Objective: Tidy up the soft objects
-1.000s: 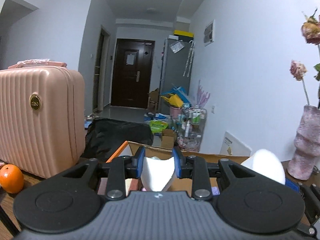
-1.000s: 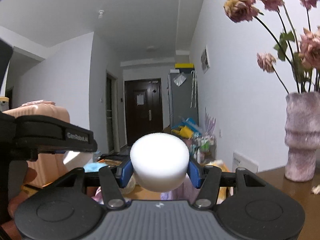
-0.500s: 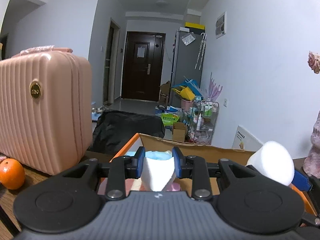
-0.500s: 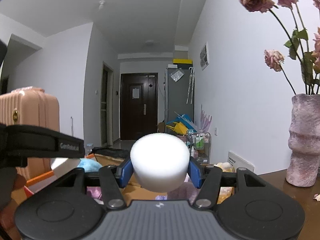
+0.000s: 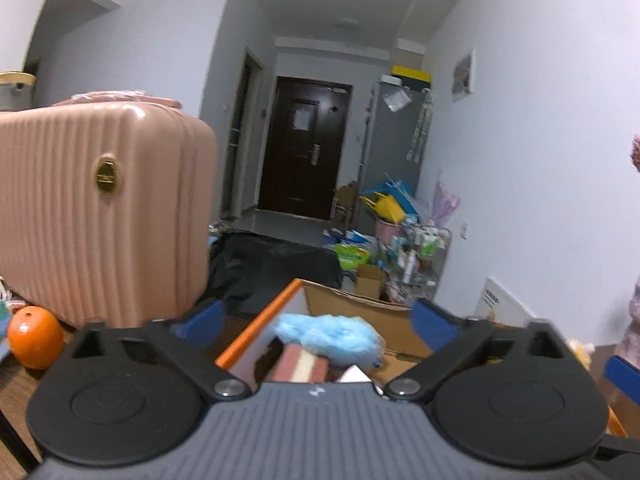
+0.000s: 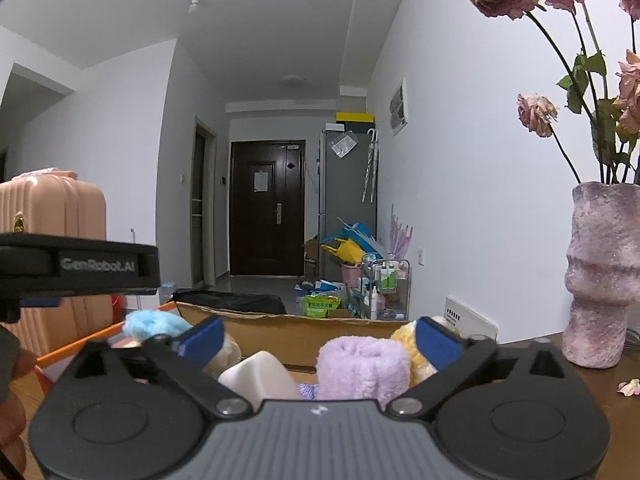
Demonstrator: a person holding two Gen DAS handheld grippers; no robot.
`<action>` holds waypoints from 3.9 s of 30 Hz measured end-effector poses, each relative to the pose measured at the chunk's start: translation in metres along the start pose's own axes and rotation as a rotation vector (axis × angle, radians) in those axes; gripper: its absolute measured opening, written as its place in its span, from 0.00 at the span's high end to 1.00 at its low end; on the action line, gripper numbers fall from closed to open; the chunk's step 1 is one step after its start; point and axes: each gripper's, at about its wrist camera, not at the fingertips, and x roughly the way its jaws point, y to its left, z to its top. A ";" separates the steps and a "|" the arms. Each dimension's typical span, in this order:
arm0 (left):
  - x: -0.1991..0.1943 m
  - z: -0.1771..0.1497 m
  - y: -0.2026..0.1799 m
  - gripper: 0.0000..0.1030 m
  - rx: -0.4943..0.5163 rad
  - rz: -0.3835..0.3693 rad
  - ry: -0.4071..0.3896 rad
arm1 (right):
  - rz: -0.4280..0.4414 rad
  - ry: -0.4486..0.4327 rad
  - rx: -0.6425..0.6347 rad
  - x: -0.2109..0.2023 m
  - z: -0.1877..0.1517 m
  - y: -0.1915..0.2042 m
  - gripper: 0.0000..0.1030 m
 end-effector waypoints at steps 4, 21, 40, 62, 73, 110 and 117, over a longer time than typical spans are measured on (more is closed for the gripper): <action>0.002 0.001 0.002 0.00 -0.008 0.014 0.005 | -0.009 0.001 -0.002 0.000 0.000 0.000 0.00; 0.003 -0.002 0.003 0.00 0.055 0.006 0.032 | -0.027 -0.014 0.005 -0.006 0.001 -0.001 0.00; -0.028 -0.007 0.013 0.00 0.125 0.030 0.005 | -0.040 -0.034 -0.005 -0.032 0.000 0.001 0.00; -0.116 -0.033 0.034 0.00 0.177 -0.008 0.032 | -0.008 -0.018 0.005 -0.110 -0.010 -0.003 0.00; -0.171 -0.046 0.050 0.00 0.180 -0.022 0.061 | -0.006 0.013 0.010 -0.164 -0.018 -0.007 0.00; -0.354 -0.078 0.083 0.00 0.273 -0.121 0.083 | 0.047 0.132 0.087 -0.339 -0.035 -0.019 0.00; -0.381 -0.078 0.086 0.00 0.266 -0.134 0.014 | 0.053 0.095 0.038 -0.356 -0.033 -0.012 0.00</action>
